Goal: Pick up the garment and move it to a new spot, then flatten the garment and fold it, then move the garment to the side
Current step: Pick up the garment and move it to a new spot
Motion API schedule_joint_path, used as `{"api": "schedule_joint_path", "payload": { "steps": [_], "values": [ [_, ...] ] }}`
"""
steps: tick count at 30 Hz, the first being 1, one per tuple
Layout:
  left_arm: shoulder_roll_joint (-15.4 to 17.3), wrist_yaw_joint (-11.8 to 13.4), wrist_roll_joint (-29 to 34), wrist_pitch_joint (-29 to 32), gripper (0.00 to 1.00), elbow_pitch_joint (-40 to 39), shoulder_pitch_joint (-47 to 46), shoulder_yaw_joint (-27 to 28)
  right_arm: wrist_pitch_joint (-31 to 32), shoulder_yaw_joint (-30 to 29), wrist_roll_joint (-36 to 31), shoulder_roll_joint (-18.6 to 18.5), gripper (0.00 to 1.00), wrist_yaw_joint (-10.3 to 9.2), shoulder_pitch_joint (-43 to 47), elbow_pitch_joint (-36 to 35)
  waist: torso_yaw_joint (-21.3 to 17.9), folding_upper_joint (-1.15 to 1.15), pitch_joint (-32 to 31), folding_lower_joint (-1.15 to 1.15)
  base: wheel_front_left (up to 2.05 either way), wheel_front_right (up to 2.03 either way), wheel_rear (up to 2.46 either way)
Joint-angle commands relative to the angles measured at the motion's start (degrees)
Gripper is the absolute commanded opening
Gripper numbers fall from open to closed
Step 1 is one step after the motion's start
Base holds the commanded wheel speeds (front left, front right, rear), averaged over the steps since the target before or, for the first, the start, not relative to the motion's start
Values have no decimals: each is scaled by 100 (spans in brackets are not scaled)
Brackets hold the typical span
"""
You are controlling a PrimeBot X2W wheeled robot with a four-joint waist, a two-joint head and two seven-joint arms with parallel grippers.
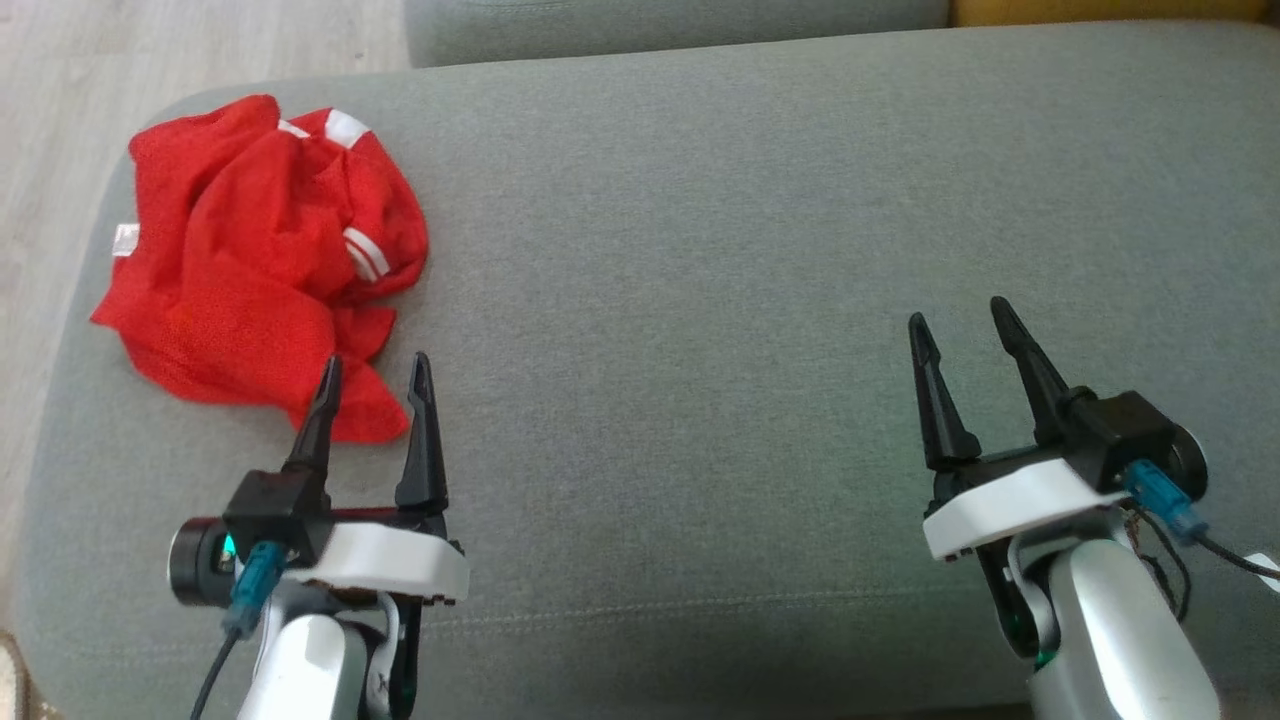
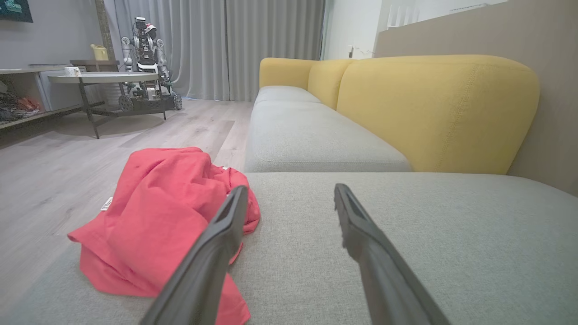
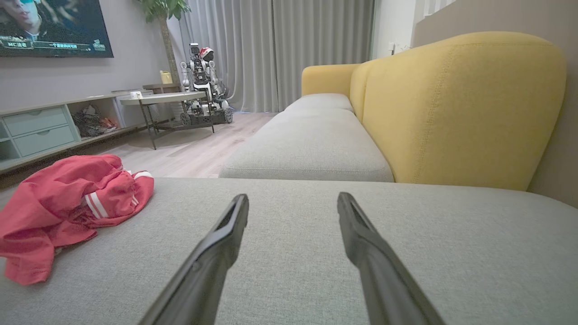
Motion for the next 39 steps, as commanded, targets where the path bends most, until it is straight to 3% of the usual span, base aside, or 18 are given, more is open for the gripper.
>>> {"api": "schedule_joint_path", "payload": {
  "steps": [1, 27, 39],
  "values": [
    [5, 36, -24, -60, 100, -191, -161, 172, -52, 139, 6, -36, 100, 0, -212, -205, 34, 0, 7, 0, 0, 0, 0],
    [4, 112, -147, -60, 100, -468, 193, 346, -52, 681, -4, -36, 100, 0, -21, -98, 1711, 0, -116, 0, 0, 0, 0],
    [4, 53, -247, -60, 100, -509, 259, 447, -52, 748, -30, -36, 100, 0, 15, -77, 1879, 0, -133, 0, 0, 0, 0]
  ]
}}
